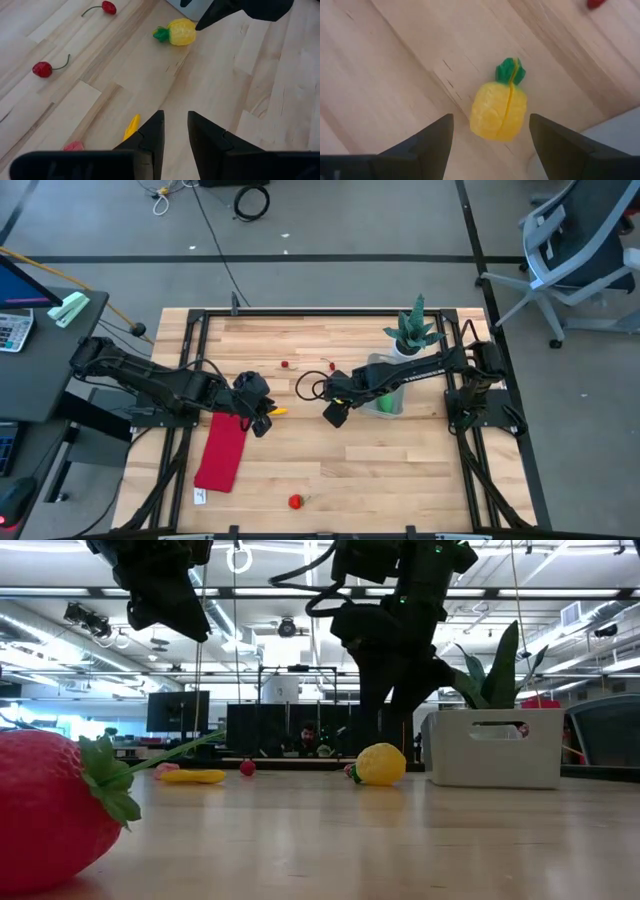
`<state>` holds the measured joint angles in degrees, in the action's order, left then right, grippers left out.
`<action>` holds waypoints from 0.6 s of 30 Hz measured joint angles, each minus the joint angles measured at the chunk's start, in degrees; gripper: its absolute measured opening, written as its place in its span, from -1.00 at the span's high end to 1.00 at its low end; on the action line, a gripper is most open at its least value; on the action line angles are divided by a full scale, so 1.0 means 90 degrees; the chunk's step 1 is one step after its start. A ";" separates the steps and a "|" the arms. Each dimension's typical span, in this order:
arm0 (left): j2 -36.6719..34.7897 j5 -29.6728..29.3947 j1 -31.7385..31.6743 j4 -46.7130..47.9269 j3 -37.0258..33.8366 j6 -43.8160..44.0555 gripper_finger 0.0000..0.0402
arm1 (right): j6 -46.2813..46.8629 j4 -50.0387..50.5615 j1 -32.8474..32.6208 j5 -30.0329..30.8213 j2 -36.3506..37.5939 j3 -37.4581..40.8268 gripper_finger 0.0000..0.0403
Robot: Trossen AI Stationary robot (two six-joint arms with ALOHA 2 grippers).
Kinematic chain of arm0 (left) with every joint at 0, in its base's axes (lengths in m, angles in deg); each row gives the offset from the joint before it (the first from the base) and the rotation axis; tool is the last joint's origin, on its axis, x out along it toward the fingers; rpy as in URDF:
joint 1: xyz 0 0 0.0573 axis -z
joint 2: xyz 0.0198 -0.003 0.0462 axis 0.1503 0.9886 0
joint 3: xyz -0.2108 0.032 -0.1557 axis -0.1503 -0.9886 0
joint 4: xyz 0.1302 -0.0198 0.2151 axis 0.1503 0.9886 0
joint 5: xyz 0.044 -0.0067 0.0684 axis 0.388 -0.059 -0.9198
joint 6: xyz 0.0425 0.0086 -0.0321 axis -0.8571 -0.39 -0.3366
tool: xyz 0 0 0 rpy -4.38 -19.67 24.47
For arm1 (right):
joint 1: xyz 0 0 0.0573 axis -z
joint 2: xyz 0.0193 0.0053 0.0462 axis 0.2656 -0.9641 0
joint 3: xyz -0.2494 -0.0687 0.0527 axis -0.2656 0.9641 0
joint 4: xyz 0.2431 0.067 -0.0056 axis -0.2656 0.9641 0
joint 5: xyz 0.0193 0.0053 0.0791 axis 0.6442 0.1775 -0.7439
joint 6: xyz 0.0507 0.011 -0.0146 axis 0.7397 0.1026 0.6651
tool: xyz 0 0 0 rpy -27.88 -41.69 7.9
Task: Pick and placing Produce into tupperware
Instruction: Put the pineapple into the bin
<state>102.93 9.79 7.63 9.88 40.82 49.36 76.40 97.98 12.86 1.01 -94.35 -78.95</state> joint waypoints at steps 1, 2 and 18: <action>0.0000 0.0000 0.0000 -0.0003 0.0000 0.0000 0.55 | -0.0002 0.0011 0.0002 -0.0009 -0.0036 0.0000 -0.34; 0.0000 0.0000 0.0000 -0.0007 0.0000 0.0000 0.55 | -0.0003 0.0091 0.0002 -0.0031 -0.0099 0.0000 -0.34; 0.0000 -0.0002 -0.0002 -0.0001 0.0000 -0.0012 0.57 | -0.0522 0.0083 0.0092 0.0049 -0.0579 0.0017 -0.34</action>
<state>102.93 9.77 7.61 9.87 40.82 49.25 71.70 98.73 13.69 1.45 -99.56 -78.80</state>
